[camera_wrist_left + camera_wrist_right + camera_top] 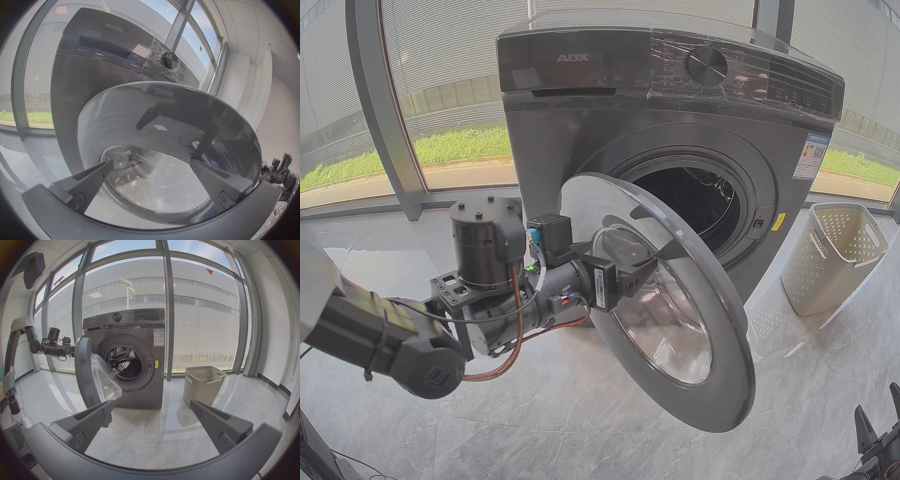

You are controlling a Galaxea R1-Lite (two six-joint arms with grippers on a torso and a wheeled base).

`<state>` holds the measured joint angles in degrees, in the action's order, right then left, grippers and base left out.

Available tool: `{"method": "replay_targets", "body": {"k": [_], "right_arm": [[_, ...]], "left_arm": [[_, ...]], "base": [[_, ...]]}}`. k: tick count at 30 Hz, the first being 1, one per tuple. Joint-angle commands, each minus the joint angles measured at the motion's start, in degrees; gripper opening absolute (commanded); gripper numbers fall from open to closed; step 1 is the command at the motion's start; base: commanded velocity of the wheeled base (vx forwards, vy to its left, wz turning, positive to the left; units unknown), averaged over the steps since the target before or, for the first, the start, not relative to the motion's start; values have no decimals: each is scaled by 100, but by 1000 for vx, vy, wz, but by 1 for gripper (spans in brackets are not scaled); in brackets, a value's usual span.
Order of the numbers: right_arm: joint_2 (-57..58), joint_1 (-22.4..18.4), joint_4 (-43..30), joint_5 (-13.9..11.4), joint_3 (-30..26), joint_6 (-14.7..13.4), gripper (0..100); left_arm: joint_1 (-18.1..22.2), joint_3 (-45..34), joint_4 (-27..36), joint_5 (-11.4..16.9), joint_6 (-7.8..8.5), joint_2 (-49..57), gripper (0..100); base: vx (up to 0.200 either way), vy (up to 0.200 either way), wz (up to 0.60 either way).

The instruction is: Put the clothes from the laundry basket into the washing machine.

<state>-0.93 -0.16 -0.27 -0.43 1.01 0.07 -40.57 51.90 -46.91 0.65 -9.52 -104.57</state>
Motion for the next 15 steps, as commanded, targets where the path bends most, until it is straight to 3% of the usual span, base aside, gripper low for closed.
{"method": "replay_targets", "body": {"k": [1,8,15], "right_arm": [[93,-2,0,-1,-92,1,100],[93,-2,0,-1,-92,1,100],[93,-2,0,-1,-92,1,100]], "left_arm": [[49,435,-178,-47,-24,-529,100],[102,1068,-380,-188,-50,-977,100],[155,1763,-380,-557,-270,-1338,100]], "base": [[0,0,0],[0,0,0],[0,0,0]]}}
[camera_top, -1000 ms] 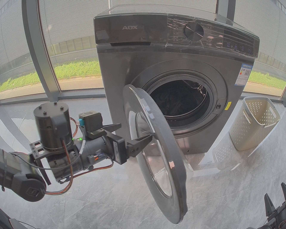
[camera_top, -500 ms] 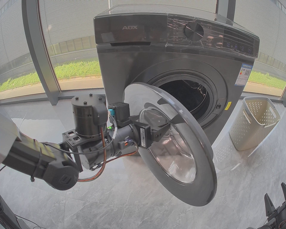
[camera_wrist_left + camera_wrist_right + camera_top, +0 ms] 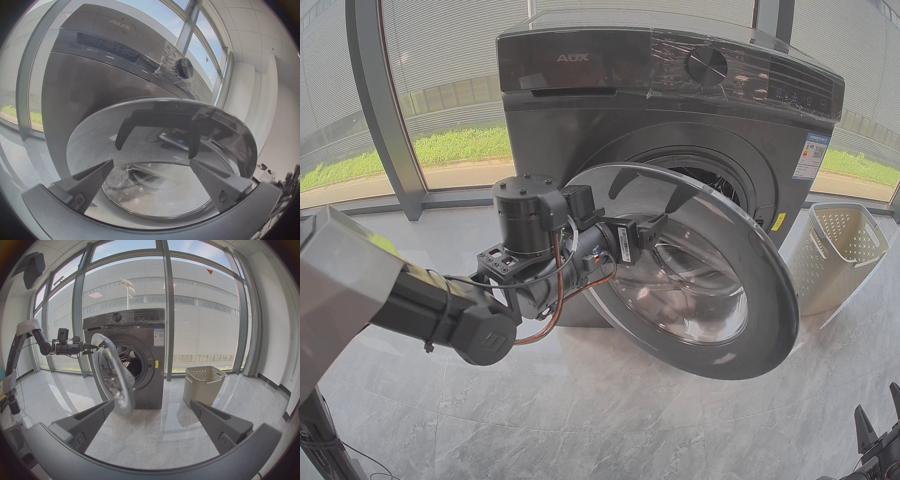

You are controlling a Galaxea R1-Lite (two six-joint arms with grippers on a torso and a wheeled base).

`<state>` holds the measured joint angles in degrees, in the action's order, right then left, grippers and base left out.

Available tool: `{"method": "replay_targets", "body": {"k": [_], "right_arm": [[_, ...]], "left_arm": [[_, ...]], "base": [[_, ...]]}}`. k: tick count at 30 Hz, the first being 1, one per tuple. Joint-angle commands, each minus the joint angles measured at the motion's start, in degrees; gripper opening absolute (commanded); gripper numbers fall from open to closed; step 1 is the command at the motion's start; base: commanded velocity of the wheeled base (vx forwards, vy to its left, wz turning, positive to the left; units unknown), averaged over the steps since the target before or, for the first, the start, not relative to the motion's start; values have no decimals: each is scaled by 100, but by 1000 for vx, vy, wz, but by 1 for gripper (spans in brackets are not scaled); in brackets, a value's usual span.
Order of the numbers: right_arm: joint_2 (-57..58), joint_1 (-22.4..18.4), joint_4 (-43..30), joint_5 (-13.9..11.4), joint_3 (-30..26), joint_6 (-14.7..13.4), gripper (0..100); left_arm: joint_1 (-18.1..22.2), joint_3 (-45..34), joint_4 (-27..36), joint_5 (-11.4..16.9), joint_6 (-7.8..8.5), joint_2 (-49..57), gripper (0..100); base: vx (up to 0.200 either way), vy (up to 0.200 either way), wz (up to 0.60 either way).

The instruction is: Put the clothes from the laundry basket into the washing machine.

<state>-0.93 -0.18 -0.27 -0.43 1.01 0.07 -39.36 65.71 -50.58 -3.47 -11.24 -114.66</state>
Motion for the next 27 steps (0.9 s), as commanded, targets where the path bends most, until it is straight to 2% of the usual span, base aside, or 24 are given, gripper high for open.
{"method": "replay_targets", "body": {"k": [1,7,8,10,15,16,17,20,21,22,24,25,27], "right_arm": [[93,1,0,-1,-92,1,100],[93,1,0,-1,-92,1,100],[93,1,0,-1,-92,1,100],[93,1,0,-1,-92,1,100],[93,1,0,-1,-92,1,100],[93,1,0,-1,-92,1,100],[93,1,9,-1,-92,1,100],[93,1,0,-1,-92,1,100],[93,1,0,-1,-92,1,100],[93,9,0,-1,-92,1,100],[93,1,-8,-1,-92,1,100],[93,1,0,-1,-92,1,100],[93,1,18,16,-101,-7,100]], "left_arm": [[34,478,-13,-215,-115,-381,100],[131,838,-66,-479,-230,-566,100],[113,724,-57,-523,-432,-469,100],[87,610,-57,-523,-458,-381,100],[-195,-1253,13,-470,-397,1166,100],[-195,-1253,13,-470,-397,1166,100],[-370,-2238,83,-461,-300,2062,100],[-687,-3670,171,-444,-63,3556,100],[-678,-3890,189,-435,-27,3820,100],[-590,-4576,356,-417,52,4734,100],[-238,-5200,839,-426,192,5806,100],[43,-5428,1199,-417,324,6360,100],[605,-5604,1885,-417,438,7318,100]], "base": [[0,0,0],[0,0,0],[0,0,0],[0,0,0],[0,0,0],[0,0,0],[0,0,0],[0,0,0],[0,0,0],[0,0,0],[0,0,0],[0,0,0],[0,0,0]]}}
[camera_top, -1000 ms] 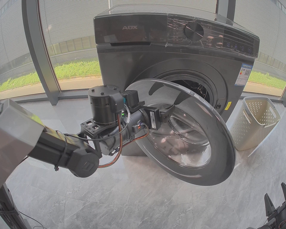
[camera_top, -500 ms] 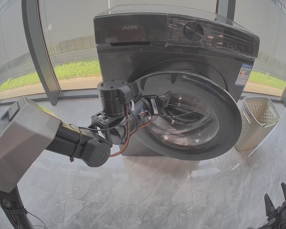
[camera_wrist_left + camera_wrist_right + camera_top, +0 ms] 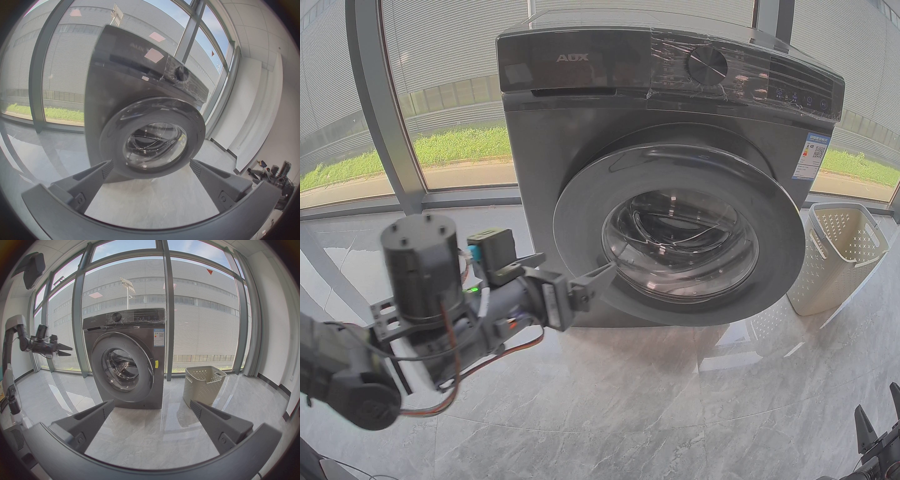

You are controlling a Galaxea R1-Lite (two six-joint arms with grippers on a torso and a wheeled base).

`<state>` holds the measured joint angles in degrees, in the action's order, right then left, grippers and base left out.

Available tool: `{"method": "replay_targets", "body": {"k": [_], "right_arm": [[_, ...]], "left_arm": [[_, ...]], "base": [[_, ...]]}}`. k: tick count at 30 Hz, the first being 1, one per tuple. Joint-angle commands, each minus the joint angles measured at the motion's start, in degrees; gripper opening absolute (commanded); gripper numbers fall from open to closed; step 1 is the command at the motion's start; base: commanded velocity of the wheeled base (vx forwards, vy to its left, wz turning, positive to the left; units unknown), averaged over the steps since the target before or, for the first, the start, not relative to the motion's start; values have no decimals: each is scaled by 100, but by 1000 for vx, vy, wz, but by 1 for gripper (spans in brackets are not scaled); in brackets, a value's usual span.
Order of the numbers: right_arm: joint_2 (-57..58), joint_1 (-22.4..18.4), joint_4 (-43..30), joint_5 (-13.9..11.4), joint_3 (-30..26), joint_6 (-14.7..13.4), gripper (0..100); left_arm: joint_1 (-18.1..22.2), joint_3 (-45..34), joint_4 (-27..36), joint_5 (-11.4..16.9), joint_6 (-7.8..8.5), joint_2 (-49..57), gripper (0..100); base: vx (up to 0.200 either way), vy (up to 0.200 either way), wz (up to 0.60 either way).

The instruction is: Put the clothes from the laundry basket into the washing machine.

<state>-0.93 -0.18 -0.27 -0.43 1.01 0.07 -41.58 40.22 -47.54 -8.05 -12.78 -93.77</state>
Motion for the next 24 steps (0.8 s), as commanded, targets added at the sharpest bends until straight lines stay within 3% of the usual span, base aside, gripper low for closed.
{"method": "replay_targets", "body": {"k": [1,4,6,7,8,11,14,17,20,23,24], "right_arm": [[93,9,18,8,-101,-7,100],[93,-8,27,16,-101,-7,100],[93,-8,27,16,-101,1,100],[93,-8,27,16,-101,1,100],[93,1,27,16,-101,1,100],[93,9,18,-1,-92,1,100],[93,9,18,-1,-101,10,100],[93,-17,0,-28,-92,28,100],[93,-17,18,-80,-101,37,100],[93,-17,27,-89,-101,28,100],[93,-17,27,-89,-101,28,100]], "left_arm": [[1003,-3090,1819,40,592,5536,100],[1970,-3468,2680,40,724,6855,100],[2348,-3582,2970,93,838,7373,100],[2348,-3582,2970,93,838,7373,100],[2726,-3767,3339,277,988,8041,100],[3244,-3855,3726,409,1093,8788,100],[3429,-4022,3770,295,1190,8867,100],[3464,-4022,3990,163,1119,8867,100],[3684,-4022,4438,189,1067,8876,100],[4290,-4013,4403,365,1207,9113,100],[4299,-4013,4403,374,1207,9113,100]], "base": [[0,0,0],[0,0,0],[0,0,0],[0,0,0],[0,0,0],[0,0,0],[0,0,0],[0,0,0],[0,0,0],[0,0,0],[0,0,0]]}}
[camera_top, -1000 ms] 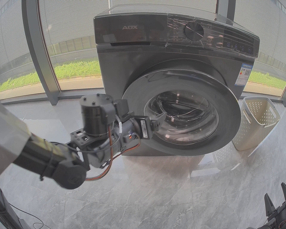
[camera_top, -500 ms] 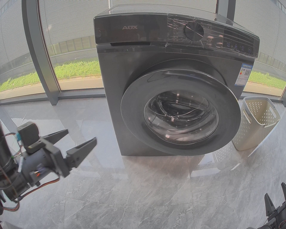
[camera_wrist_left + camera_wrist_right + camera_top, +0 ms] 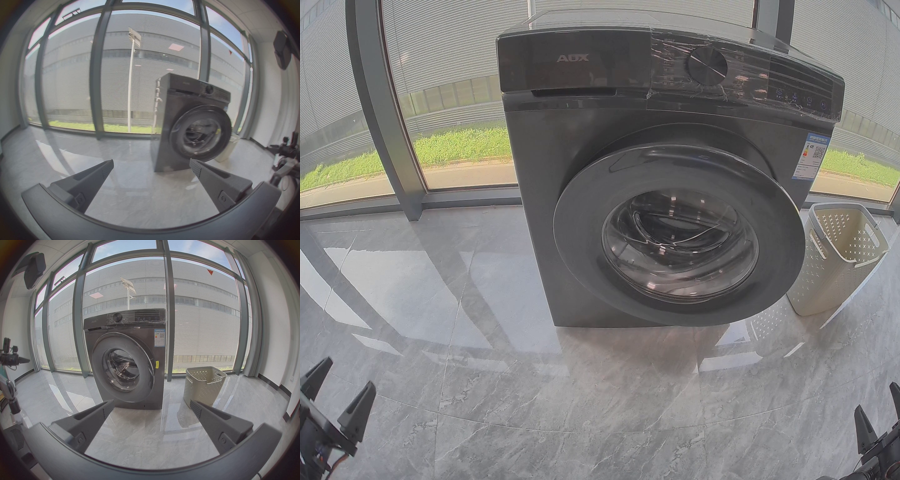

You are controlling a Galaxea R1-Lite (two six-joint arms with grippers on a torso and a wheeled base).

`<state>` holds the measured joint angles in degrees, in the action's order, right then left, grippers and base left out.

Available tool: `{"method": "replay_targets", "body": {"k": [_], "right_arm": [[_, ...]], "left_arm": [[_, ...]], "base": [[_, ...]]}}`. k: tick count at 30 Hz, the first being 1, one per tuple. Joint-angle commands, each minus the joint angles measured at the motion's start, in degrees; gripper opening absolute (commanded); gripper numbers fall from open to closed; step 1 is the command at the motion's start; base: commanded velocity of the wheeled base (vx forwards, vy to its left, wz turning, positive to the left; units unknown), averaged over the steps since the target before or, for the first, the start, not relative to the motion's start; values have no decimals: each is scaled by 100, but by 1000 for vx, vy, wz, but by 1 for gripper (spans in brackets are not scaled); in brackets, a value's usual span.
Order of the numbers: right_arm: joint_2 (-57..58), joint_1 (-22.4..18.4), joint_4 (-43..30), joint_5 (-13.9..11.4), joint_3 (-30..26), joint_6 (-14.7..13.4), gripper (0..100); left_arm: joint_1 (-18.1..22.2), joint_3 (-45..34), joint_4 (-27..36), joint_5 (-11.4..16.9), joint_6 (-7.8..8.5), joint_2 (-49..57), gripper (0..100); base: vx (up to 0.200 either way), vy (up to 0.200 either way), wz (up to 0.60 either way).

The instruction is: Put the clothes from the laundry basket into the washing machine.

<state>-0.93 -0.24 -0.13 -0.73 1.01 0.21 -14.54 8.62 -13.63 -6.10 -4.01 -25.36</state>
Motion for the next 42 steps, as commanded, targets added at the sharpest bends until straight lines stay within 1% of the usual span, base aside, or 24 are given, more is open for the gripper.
{"method": "replay_targets", "body": {"k": [1,2,4,6,8,10,13,14,16,18,20,21,23,25,27,29,30,31,32,34,35,37,39,42], "right_arm": [[93,-11,5,-59,-101,23,100],[93,-11,13,-59,-101,23,100],[93,-2,13,-59,-101,-12,100],[93,-2,5,-67,-101,-12,100],[93,-2,13,-76,-101,-21,100],[93,-2,13,-76,-101,-30,100],[93,-2,13,-76,-101,-30,100],[93,-2,13,-67,-101,-30,100],[93,-2,22,-67,-101,-21,100],[93,-2,49,-76,-101,-12,100],[93,-2,110,-94,-40,-30,100],[93,7,251,-129,162,-30,100],[93,33,339,-217,954,-117,100],[-109,130,66,-287,1463,-144,100],[-356,288,-303,-463,1560,-153,100],[-681,525,-575,-885,1498,-188,100],[-962,640,-602,-1078,1481,-258,100],[-1331,798,-575,-1263,1454,-478,100],[-1665,965,-532,-1386,1463,-812,100],[-2254,1316,-206,-1456,1472,-1471,100],[-2456,1431,-39,-1465,1463,-1576,100],[-3089,1721,435,-1465,1402,-1585,100],[-3625,1879,884,-1465,1340,-1559,100],[-4284,1914,1367,-1474,1331,-1453,100]], "left_arm": [[1621,-862,1003,214,542,2290,100],[1586,-862,994,249,577,2290,100],[1516,-844,1055,293,507,2395,100],[1481,-818,1134,188,630,2351,100],[1358,-809,1134,161,674,2316,100],[1393,-818,1134,258,647,2413,100],[1437,-862,1301,513,445,2536,100],[1437,-862,1363,530,427,2536,100],[1437,-862,1345,557,542,2536,100],[1446,-862,1345,601,594,2536,100],[1437,-862,1345,618,550,2536,100],[1428,-862,1345,618,542,2536,100],[1437,-862,1354,601,559,2536,100],[1437,-862,1345,557,489,2536,100],[1446,-862,1345,557,498,2536,100],[1454,-862,1337,557,507,2536,100],[1446,-862,1337,557,498,2536,100],[1454,-862,1337,566,498,2536,100],[1446,-862,1337,566,489,2536,100],[1446,-862,1337,566,489,2536,100],[1454,-862,1337,566,489,2536,100],[1446,-862,1337,566,498,2536,100],[1446,-862,1337,566,498,2536,100],[1446,-862,1345,574,515,2536,100]], "base": [[0,0,0],[0,0,0],[0,0,0],[0,0,0],[0,0,0],[0,0,0],[0,0,0],[0,0,0],[0,0,0],[0,0,0],[0,0,0],[0,0,0],[0,0,0],[0,-100,0],[0,-200,0],[0,-200,0],[0,-200,0],[0,-200,0],[0,-200,0],[0,-200,0],[0,-200,0],[0,-200,0],[0,-200,0],[0,-200,0]]}}
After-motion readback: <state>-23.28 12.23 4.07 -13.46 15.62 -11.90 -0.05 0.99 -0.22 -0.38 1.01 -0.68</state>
